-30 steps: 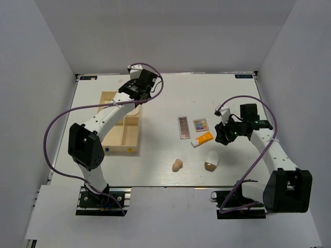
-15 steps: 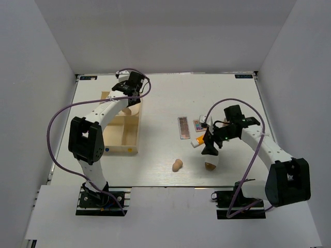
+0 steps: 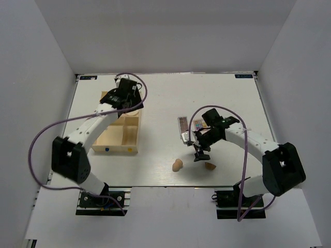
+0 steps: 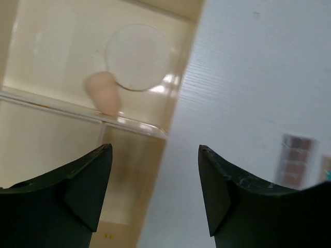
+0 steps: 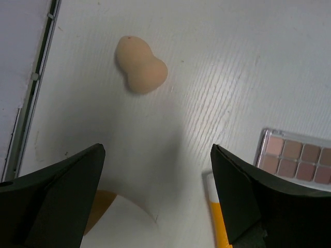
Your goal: Organize the makeup
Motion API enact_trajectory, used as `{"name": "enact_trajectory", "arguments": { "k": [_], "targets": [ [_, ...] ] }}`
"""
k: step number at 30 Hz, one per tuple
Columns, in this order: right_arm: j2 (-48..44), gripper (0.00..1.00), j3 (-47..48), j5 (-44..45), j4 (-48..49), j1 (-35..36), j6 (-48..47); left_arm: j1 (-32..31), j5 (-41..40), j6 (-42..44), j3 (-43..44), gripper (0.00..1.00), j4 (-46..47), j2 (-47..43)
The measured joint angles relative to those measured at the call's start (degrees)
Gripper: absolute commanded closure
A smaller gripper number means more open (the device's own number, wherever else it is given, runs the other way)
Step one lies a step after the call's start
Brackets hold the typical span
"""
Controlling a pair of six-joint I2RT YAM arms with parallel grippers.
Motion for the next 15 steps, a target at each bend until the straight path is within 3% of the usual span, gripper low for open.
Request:
{"name": "enact_trajectory", "arguments": {
  "k": [8,15],
  "targets": [
    [6.2,0.17,2.5,0.7,1.7,8.7,-3.7,-0.7,12.2,-0.6,-17.4,0.18,5.8,-26.6],
    [11.5,0.3,3.9,3.0,5.0,15.3,-3.2,-0.7,13.0,-5.4,-25.1,0.18,4.0,-37.5]
  ]
}}
